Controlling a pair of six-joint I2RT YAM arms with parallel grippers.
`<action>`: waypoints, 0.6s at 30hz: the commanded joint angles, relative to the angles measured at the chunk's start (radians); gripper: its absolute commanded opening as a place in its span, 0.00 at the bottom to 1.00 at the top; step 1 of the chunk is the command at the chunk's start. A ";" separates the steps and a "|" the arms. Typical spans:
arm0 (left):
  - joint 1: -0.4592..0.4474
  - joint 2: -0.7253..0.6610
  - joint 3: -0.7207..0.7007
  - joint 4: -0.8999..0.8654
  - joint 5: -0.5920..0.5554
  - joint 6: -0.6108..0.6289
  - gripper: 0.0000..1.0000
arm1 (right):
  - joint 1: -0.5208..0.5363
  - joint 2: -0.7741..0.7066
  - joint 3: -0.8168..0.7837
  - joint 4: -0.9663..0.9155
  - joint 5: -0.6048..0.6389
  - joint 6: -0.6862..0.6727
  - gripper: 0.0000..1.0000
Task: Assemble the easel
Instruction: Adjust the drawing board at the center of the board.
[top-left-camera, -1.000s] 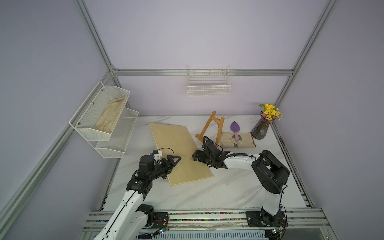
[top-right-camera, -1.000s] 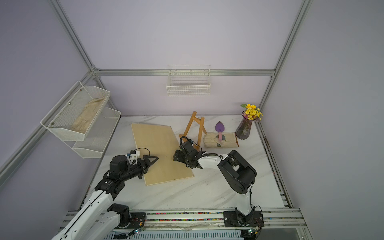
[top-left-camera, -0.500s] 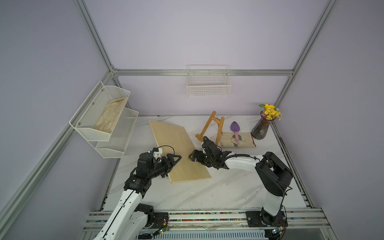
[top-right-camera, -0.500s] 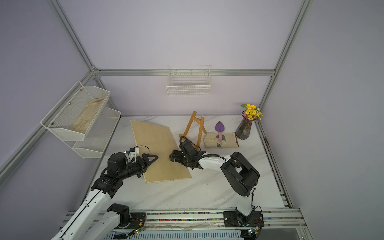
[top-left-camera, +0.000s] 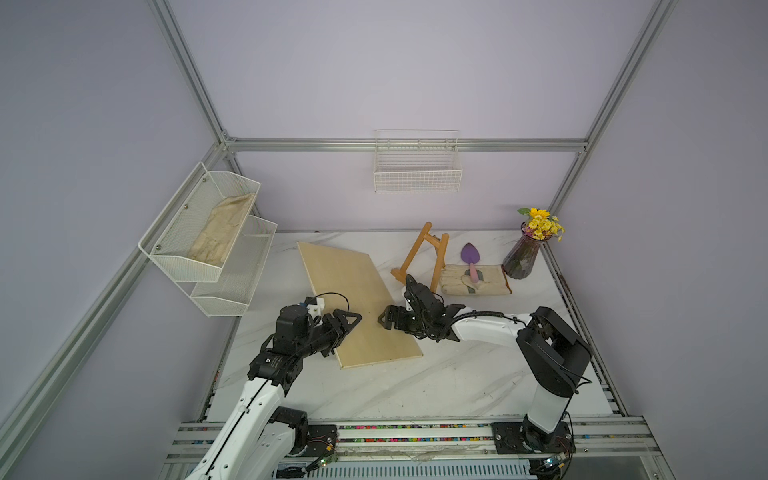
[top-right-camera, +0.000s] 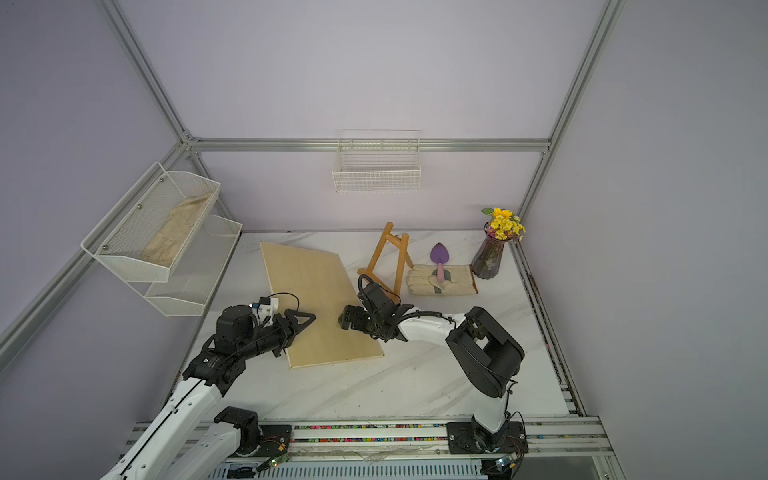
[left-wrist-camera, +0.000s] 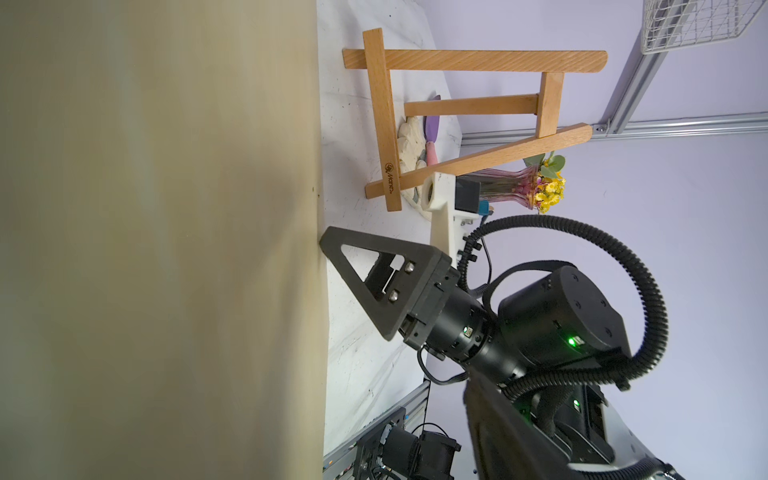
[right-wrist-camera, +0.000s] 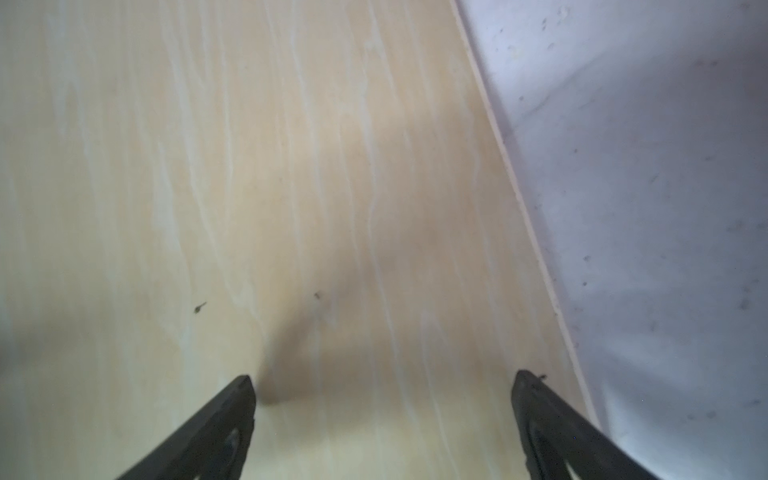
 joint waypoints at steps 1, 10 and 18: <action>-0.020 0.002 0.054 0.129 0.038 0.017 0.69 | 0.040 -0.032 -0.020 -0.058 -0.071 -0.054 0.97; -0.020 0.044 0.023 0.131 0.032 0.037 0.67 | 0.067 -0.084 -0.056 -0.019 -0.079 -0.250 0.97; -0.019 0.037 0.005 0.121 0.036 0.044 0.69 | 0.059 -0.002 -0.055 -0.033 -0.087 -0.187 0.97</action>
